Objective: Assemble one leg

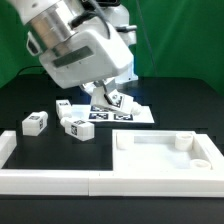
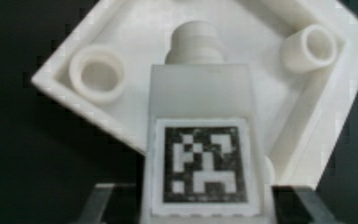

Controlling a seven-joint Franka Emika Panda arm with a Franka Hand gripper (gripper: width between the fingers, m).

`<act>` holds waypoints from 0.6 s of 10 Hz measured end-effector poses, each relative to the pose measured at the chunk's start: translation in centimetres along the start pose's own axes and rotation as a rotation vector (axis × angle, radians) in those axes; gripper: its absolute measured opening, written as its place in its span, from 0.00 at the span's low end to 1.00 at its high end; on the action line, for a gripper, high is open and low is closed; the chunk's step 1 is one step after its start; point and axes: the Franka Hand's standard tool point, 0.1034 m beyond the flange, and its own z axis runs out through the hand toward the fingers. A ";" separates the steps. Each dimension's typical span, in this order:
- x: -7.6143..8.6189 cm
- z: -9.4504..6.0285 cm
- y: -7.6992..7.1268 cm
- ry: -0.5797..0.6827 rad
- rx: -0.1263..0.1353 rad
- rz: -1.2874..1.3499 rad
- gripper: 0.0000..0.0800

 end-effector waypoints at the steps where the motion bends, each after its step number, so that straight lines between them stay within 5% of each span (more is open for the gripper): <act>1: -0.7 0.4 -2.2 0.042 -0.051 -0.094 0.36; 2: -1.2 0.8 -4.1 0.086 -0.069 -0.126 0.36; 3: -1.6 1.3 -5.3 0.162 -0.052 -0.131 0.36; 6: -1.1 1.6 -5.4 0.318 -0.022 -0.137 0.36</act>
Offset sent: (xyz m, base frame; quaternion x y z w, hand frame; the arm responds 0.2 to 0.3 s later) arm 0.0000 0.0000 0.0000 0.0000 0.1296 0.0000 0.9916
